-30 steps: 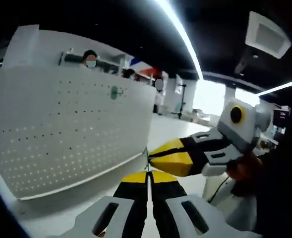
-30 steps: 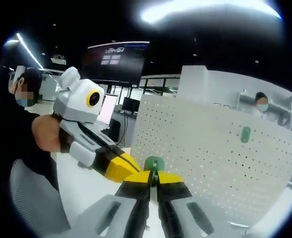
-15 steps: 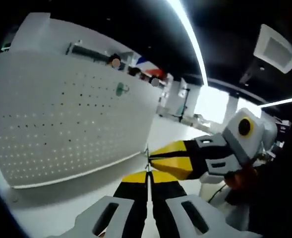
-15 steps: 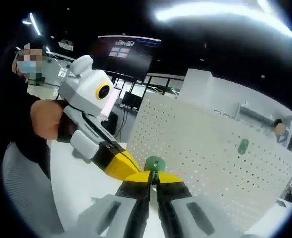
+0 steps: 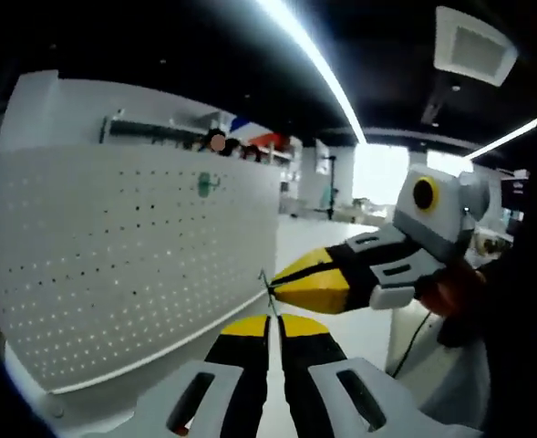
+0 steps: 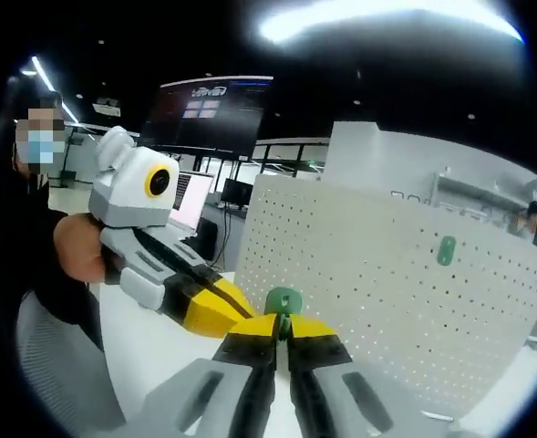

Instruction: Insert the hook assembly into the mounting plate slot until the hook locks in place.

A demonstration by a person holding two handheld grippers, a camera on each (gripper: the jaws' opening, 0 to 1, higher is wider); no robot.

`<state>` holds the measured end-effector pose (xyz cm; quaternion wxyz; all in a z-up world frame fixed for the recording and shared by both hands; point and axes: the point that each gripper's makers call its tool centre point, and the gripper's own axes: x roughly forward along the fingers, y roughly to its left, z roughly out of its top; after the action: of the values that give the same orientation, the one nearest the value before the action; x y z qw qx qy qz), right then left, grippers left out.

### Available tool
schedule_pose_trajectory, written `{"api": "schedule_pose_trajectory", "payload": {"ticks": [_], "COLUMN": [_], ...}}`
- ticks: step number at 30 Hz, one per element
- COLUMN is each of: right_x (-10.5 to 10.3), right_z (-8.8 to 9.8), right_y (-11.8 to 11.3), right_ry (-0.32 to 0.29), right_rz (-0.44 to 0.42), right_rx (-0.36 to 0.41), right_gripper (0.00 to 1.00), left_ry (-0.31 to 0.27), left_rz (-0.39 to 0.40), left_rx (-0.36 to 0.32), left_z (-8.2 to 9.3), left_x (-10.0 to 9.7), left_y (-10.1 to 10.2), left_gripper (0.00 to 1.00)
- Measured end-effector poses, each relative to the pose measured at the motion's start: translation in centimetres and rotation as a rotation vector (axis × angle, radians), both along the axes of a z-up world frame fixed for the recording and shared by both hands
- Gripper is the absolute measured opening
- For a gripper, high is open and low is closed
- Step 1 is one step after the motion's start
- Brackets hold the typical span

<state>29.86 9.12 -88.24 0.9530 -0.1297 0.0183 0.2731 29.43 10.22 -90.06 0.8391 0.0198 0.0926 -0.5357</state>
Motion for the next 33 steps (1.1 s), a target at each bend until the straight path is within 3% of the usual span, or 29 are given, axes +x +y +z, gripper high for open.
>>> {"api": "schedule_pose_trajectory", "payload": {"ticks": [4, 18, 33], "right_x": [0.1, 0.3, 0.7], "right_z": [0.1, 1.0, 1.9], "right_y": [-0.5, -2.0, -3.4], "right_ry": [0.003, -0.014, -0.041], "right_rz": [-0.010, -0.050, -0.092], "right_rx": [0.013, 0.050, 0.054], "right_gripper": [0.01, 0.01, 0.01], "left_ry": [-0.022, -0.149, -0.154], "left_rz": [-0.003, 0.012, 0.047], "left_rx": [-0.025, -0.086, -0.106], "left_z": [0.5, 2.7, 3.1], "left_x": [-0.1, -0.2, 0.2], "left_y": [0.2, 0.9, 2.5], "left_gripper": [0.10, 0.37, 0.56]}}
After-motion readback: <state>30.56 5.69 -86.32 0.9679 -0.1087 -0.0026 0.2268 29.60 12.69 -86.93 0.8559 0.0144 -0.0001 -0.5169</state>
